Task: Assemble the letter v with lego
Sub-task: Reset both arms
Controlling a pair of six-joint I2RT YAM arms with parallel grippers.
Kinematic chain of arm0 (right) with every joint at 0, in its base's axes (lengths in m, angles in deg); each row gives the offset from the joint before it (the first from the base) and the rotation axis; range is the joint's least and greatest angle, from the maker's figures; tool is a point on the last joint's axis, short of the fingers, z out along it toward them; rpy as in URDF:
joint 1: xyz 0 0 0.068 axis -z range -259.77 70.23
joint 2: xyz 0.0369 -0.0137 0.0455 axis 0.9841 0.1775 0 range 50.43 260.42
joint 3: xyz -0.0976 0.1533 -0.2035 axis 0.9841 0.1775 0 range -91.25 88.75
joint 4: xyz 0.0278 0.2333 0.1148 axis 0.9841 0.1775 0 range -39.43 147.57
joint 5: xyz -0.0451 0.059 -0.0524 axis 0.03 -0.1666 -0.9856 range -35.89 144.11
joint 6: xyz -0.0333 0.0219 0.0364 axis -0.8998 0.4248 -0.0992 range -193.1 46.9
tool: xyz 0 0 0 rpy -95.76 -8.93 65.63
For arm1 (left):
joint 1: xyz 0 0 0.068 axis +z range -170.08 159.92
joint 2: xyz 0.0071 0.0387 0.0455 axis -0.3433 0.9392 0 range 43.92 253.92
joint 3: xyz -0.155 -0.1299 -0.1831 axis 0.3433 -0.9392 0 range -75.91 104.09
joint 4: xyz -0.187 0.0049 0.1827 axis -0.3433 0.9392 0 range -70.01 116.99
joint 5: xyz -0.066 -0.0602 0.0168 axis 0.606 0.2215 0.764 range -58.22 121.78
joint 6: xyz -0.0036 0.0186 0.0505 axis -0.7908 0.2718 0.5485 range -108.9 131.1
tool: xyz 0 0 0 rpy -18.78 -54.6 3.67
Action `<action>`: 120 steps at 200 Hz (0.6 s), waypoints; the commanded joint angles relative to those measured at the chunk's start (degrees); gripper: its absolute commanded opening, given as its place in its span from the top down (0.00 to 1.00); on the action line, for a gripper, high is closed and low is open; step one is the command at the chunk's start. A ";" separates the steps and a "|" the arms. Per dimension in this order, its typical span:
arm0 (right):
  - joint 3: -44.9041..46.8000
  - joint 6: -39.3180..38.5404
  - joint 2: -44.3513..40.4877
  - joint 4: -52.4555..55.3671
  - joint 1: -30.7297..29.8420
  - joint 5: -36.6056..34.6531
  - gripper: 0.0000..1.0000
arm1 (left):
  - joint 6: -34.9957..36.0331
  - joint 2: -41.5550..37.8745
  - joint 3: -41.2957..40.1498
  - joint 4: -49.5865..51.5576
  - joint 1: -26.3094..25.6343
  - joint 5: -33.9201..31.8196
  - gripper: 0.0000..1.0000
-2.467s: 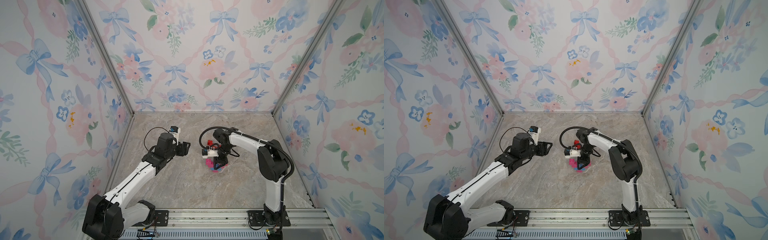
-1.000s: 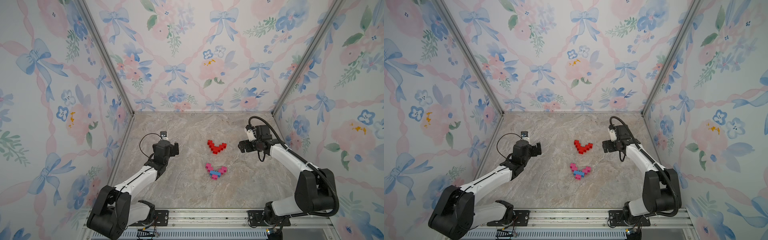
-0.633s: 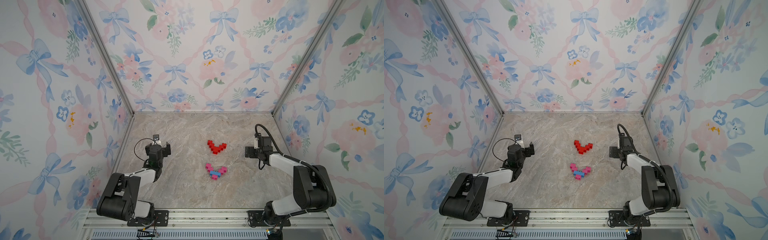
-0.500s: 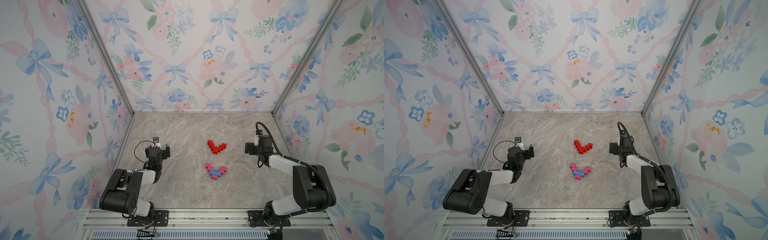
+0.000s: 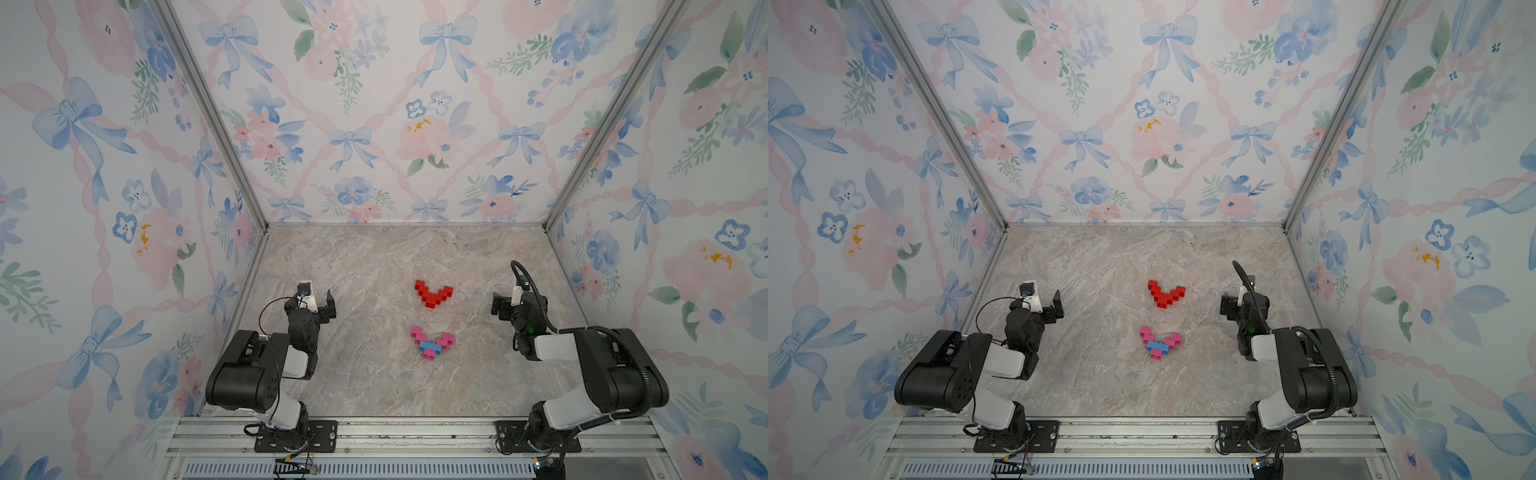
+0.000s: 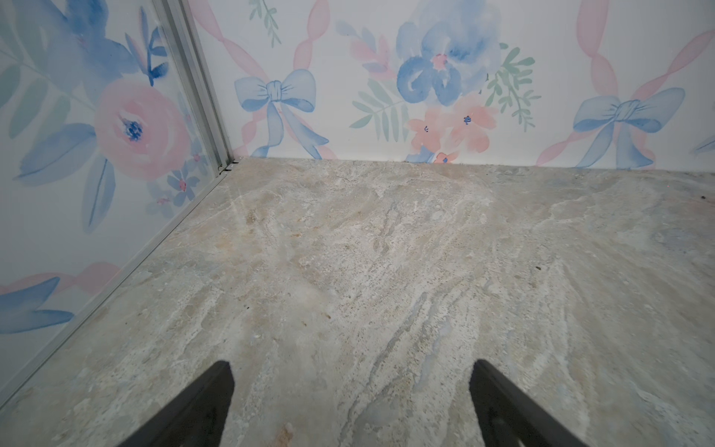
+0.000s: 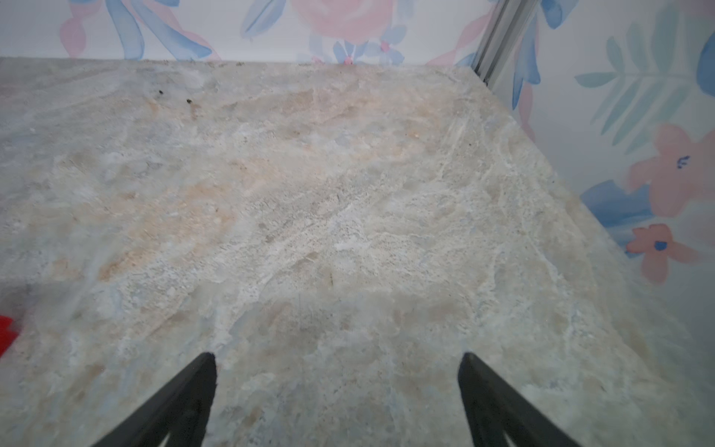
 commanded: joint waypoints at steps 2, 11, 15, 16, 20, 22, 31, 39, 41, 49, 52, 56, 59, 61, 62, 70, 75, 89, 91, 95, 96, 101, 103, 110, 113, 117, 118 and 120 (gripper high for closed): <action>-0.39 0.50 0.00 -5.06 -0.28 -0.60 0.03 | 1.04 0.28 -0.15 -5.15 -0.15 0.62 0.02; -0.75 0.13 0.00 -4.49 -0.48 -0.26 0.03 | 1.04 0.28 -0.15 -5.16 -0.15 0.53 0.02; -0.83 -0.02 0.00 -4.28 -0.55 0.03 0.03 | 1.00 0.23 -0.15 -5.15 -0.15 0.50 0.02; -0.84 -0.07 0.00 -4.23 -0.56 0.10 0.03 | 1.02 0.26 -0.15 -5.10 -0.15 0.50 0.02; -0.93 -0.12 0.00 -4.11 -0.58 0.24 0.03 | 1.03 0.28 -0.15 -5.14 -0.17 0.51 0.02; -0.87 -0.16 0.00 -4.17 -0.53 0.24 0.03 | 1.04 0.24 -0.17 -5.14 -0.15 0.50 0.02; -0.85 -0.17 0.00 -4.19 -0.58 0.27 0.03 | 1.02 0.24 -0.15 -5.15 -0.16 0.50 0.02; -0.86 -0.21 0.00 -4.19 -0.58 0.25 0.03 | 1.02 0.28 -0.16 -5.16 -0.17 0.54 0.02; -0.85 -0.27 0.02 -4.19 -0.53 0.22 0.03 | 0.99 0.28 -0.22 -5.19 -0.11 0.56 0.02; -0.83 -0.22 0.00 -4.19 -0.58 0.24 0.03 | 1.00 0.21 -0.24 -5.18 -0.15 0.52 0.02; -0.84 -0.21 0.00 -4.19 -0.62 0.25 0.03 | 0.98 0.24 -0.16 -5.14 -0.15 0.50 0.02; -0.88 -0.25 0.00 -4.19 -0.58 0.22 0.03 | 0.97 0.26 -0.15 -5.14 -0.16 0.53 0.02; -0.87 -0.23 0.00 -4.19 -0.58 0.21 0.03 | 0.98 0.20 -0.15 -5.20 -0.20 0.56 0.02; -0.83 -0.26 0.00 -4.19 -0.64 0.19 0.03 | 0.96 0.22 -0.17 -5.17 -0.16 0.54 0.02; -0.89 -0.23 0.00 -4.19 -0.61 0.23 0.03 | 0.96 0.25 -0.16 -5.20 -0.20 0.56 0.02; -0.89 -0.21 0.00 -4.22 -0.58 0.26 0.03 | 0.98 0.27 -0.18 -5.18 -0.18 0.55 0.02; -0.91 -0.23 0.02 -4.19 -0.58 0.18 0.03 | 1.04 0.23 -0.15 -5.14 -0.15 0.57 0.02; -0.94 -0.22 0.00 -4.11 -0.57 0.27 0.03 | 0.99 0.19 -0.16 -5.18 -0.23 0.55 0.02; -0.94 -0.25 0.00 -4.11 -0.57 0.27 0.03 | 0.96 0.19 -0.20 -5.17 -0.17 0.51 0.02; -0.94 -0.23 0.00 -4.11 -0.53 0.29 0.03 | 0.96 0.19 -0.20 -5.17 -0.22 0.57 0.02; -0.94 -0.21 0.00 -4.11 -0.63 0.25 0.03 | 0.96 0.19 -0.17 -5.15 -0.18 0.58 0.02; -0.94 -0.42 0.02 -4.15 -0.72 0.35 0.03 | 0.98 0.19 -0.15 -5.14 -0.20 0.51 0.03; -0.94 -0.45 0.01 -4.13 -0.78 0.44 0.03 | 1.03 0.19 -0.15 -5.20 -0.16 0.50 0.03; -1.02 -1.05 0.09 -4.11 -1.29 0.36 0.03 | 0.97 0.18 -0.15 -5.14 -0.13 0.51 0.05; -1.03 -1.04 0.08 -4.08 -1.32 0.48 0.03 | 0.99 0.19 -0.17 -5.13 -0.17 0.53 0.05; -1.07 -1.00 0.08 -3.99 -1.28 0.53 0.03 | 0.99 0.19 -0.16 -5.18 -0.15 0.55 0.06; -1.08 -1.00 0.08 -3.99 -1.28 0.53 0.03 | 1.02 0.19 -0.16 -5.16 -0.15 0.53 0.06; -1.11 -1.00 0.08 -3.99 -1.21 0.60 0.03 | 1.04 0.19 -0.17 -5.12 -0.08 0.51 0.06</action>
